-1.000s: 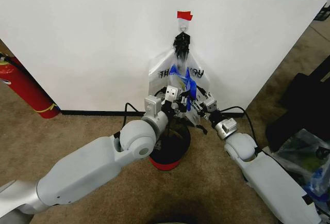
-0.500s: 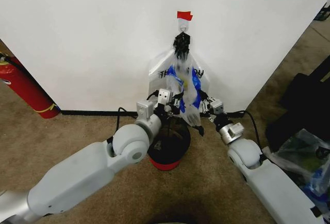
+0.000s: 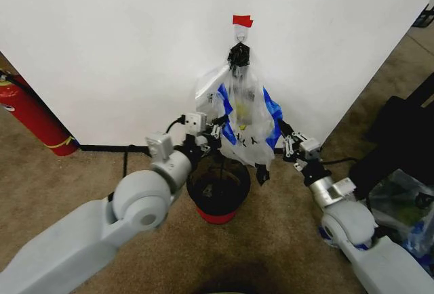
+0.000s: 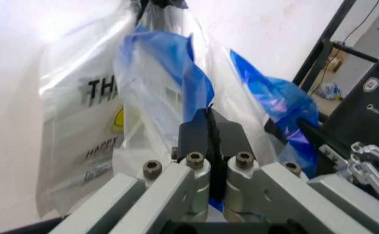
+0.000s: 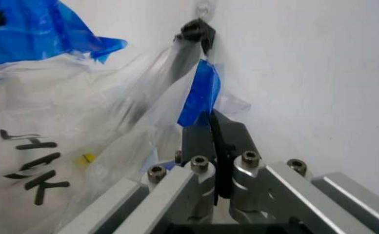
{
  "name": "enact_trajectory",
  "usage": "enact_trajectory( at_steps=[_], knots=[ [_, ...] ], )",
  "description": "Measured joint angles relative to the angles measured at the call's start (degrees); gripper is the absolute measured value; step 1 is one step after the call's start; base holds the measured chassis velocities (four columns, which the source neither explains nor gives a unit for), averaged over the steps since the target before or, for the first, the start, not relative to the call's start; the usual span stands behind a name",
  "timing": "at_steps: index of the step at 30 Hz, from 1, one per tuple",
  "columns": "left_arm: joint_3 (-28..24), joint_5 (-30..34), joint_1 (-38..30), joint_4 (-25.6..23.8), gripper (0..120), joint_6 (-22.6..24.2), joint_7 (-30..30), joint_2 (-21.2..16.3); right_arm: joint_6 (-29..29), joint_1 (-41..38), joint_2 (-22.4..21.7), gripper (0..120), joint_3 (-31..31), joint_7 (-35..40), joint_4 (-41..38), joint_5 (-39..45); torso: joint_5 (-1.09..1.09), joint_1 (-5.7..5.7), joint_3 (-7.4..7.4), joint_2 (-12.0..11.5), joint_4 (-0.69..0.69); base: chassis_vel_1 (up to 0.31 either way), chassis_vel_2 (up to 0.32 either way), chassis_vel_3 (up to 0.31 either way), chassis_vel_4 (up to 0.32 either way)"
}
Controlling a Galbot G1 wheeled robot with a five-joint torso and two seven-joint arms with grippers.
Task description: Pick up the garbage bag from the wall and place it over the trash bin.
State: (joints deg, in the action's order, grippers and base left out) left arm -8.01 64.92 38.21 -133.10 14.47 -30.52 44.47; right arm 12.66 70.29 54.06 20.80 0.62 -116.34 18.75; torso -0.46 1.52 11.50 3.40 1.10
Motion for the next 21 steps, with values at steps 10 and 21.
enact_trajectory(
  at_steps=[10, 21],
  knots=[
    [9.3, -1.5, 14.5, -7.2, 0, -0.2, 0.7, -3.5, 3.1, 9.4, 1.4, 0, 2.8, -0.6, -4.5, -2.1, -0.01, 0.0, 0.0, 0.0, 0.0, 0.0, 0.0, 0.0, 0.0],
    [13.9, -7.0, 27.3, -10.3, 0, -1.2, 1.8, -4.2, 7.1, 16.9, 3.9, 0, 3.0, -2.5, -6.0, -6.9, -0.01, 0.0, 0.0, 0.0, 0.01, 0.0, 0.0, 0.0, 0.0]
  ],
)
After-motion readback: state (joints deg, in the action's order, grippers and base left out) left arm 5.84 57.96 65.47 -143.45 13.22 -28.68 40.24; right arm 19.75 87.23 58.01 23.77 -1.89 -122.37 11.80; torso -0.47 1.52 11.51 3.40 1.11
